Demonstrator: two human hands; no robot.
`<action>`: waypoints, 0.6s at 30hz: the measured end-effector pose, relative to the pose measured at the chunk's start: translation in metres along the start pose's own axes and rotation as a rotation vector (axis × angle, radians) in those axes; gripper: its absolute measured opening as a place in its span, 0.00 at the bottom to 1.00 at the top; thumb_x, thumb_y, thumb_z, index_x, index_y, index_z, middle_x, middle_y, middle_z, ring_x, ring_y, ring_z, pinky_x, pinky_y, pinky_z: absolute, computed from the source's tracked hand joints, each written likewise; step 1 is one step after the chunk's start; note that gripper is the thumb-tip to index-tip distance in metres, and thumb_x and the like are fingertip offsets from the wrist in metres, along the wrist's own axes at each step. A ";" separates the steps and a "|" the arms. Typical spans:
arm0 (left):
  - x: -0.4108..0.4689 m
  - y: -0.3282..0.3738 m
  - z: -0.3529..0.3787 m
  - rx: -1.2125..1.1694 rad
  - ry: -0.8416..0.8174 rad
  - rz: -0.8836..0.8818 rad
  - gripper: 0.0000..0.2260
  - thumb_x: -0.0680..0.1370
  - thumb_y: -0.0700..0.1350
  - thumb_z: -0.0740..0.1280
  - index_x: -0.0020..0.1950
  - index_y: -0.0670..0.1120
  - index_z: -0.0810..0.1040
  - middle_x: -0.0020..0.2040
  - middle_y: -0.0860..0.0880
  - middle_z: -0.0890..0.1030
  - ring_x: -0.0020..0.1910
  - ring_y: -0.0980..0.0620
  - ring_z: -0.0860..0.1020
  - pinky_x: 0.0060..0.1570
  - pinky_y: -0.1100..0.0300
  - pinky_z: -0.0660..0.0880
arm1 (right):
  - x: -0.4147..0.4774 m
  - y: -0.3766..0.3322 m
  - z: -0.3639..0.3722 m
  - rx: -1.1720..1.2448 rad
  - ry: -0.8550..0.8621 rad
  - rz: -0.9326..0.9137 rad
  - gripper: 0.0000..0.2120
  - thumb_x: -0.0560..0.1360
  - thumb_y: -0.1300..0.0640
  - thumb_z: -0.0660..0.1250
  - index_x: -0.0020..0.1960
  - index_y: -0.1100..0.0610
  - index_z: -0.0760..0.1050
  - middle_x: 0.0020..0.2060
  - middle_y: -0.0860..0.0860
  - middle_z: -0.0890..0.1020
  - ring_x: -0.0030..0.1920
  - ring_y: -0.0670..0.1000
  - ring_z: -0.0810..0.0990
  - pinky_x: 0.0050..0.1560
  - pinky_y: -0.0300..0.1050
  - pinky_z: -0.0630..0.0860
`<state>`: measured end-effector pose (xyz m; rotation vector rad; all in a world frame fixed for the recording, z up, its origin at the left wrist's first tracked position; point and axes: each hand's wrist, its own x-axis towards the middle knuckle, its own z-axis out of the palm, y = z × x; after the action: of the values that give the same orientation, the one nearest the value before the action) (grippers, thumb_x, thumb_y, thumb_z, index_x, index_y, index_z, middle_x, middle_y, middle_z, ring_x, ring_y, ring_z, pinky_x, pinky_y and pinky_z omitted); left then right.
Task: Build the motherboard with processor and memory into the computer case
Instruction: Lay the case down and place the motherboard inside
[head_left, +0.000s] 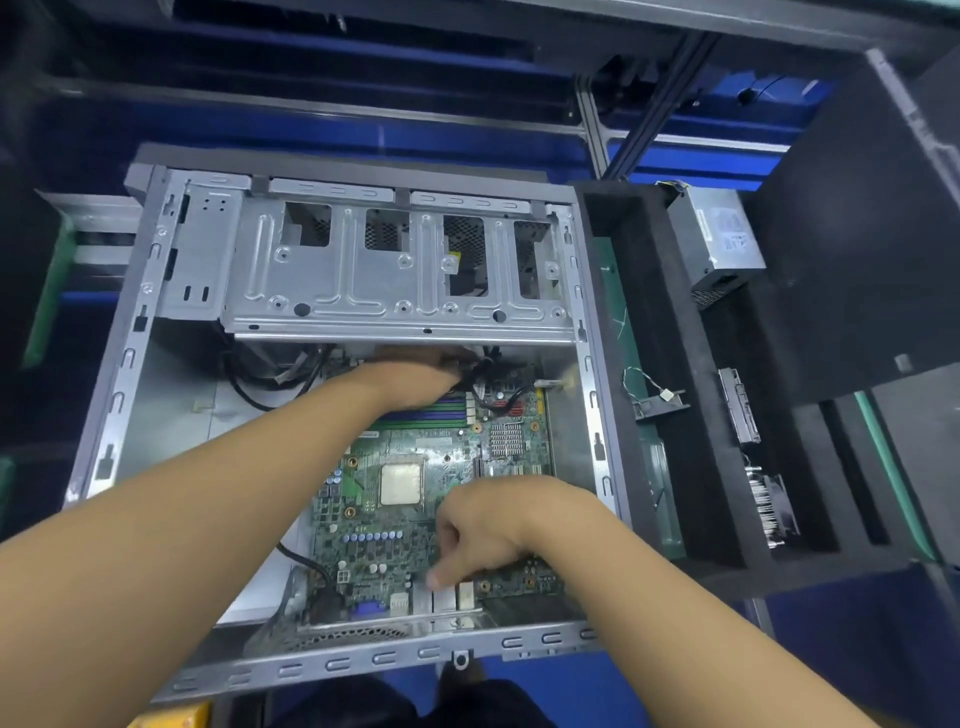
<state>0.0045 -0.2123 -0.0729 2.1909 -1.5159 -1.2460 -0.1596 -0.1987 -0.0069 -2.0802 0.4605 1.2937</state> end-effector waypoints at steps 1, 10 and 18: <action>0.000 0.002 -0.001 0.005 -0.004 -0.002 0.14 0.81 0.58 0.53 0.64 0.70 0.71 0.51 0.58 0.78 0.41 0.57 0.76 0.36 0.63 0.70 | 0.000 -0.002 0.003 -0.025 -0.046 -0.027 0.19 0.77 0.43 0.71 0.54 0.60 0.81 0.50 0.53 0.83 0.48 0.55 0.80 0.39 0.44 0.73; 0.017 0.002 0.004 0.054 0.052 -0.020 0.14 0.81 0.57 0.54 0.57 0.56 0.76 0.44 0.57 0.77 0.39 0.59 0.72 0.36 0.64 0.64 | 0.013 0.000 0.000 -0.047 0.027 -0.119 0.03 0.76 0.60 0.72 0.50 0.57 0.81 0.34 0.43 0.77 0.34 0.43 0.74 0.33 0.39 0.70; 0.024 -0.007 0.001 0.122 -0.010 -0.078 0.19 0.77 0.65 0.50 0.63 0.64 0.72 0.55 0.54 0.78 0.51 0.48 0.76 0.52 0.53 0.71 | 0.010 0.004 -0.007 0.010 -0.080 -0.172 0.19 0.80 0.70 0.60 0.66 0.59 0.80 0.53 0.55 0.86 0.51 0.50 0.86 0.54 0.43 0.81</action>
<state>0.0113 -0.2296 -0.0899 2.3449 -1.5629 -1.2186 -0.1526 -0.2062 -0.0147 -2.0035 0.2463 1.2645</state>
